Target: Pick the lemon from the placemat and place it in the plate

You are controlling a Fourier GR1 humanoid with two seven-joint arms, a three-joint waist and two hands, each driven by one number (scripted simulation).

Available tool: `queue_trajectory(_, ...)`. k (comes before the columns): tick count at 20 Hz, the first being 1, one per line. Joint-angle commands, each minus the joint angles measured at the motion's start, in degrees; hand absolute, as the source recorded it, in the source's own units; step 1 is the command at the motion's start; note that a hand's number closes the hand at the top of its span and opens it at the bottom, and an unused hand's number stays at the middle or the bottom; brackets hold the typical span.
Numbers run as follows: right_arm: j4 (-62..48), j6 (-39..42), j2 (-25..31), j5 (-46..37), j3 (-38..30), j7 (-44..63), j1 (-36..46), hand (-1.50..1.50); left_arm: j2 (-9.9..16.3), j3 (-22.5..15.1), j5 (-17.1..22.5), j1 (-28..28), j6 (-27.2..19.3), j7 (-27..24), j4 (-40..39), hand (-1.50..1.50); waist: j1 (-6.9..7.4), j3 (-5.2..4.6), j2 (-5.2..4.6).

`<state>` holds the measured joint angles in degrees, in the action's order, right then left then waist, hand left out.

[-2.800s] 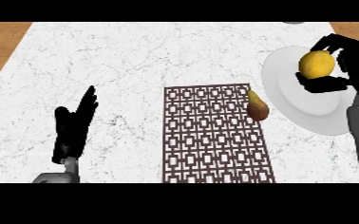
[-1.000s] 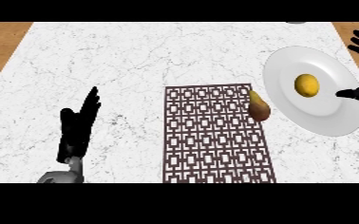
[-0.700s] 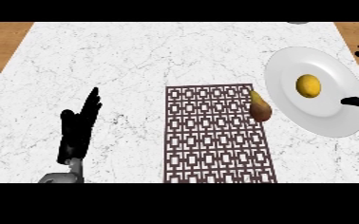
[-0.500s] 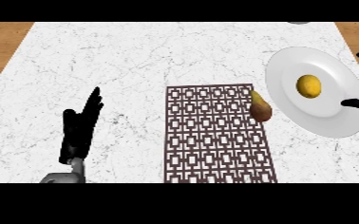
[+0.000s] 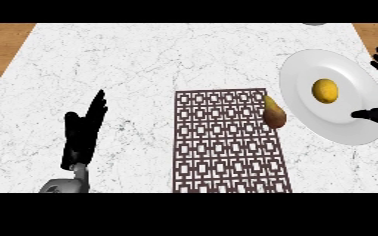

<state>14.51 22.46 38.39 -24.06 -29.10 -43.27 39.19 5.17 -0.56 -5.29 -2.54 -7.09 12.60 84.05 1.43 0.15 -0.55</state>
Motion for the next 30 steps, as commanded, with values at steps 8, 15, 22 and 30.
queue_trajectory(8, -3.0, -3.4, 0.8, -1.2, 1.9, -4.7, -1.6, -1.50, 2.9, 2.6, 1.3, -0.5, 2.9, -1.0, -0.9, 0.00, 0.38, 0.04, -0.18)
queue_trajectory(15, -4.4, -3.6, 3.4, -0.2, 1.0, -5.3, -1.9, -1.50, 1.8, 2.2, 1.2, -0.3, 2.2, -0.6, -0.1, 0.00, 0.48, 0.07, -0.22)
queue_trajectory(22, -5.8, -6.4, 5.4, 0.0, 0.2, -6.2, -3.6, -1.50, -1.0, -0.6, -1.5, 0.4, -0.2, -1.2, -0.1, 0.00, 1.18, 0.21, -0.57)
queue_trajectory(30, -6.9, -5.6, 7.3, 2.4, -2.3, -7.4, -5.2, -1.50, -1.9, -1.4, -2.2, -0.4, -0.5, -1.7, -1.3, 0.00, 1.21, 0.31, -0.84)
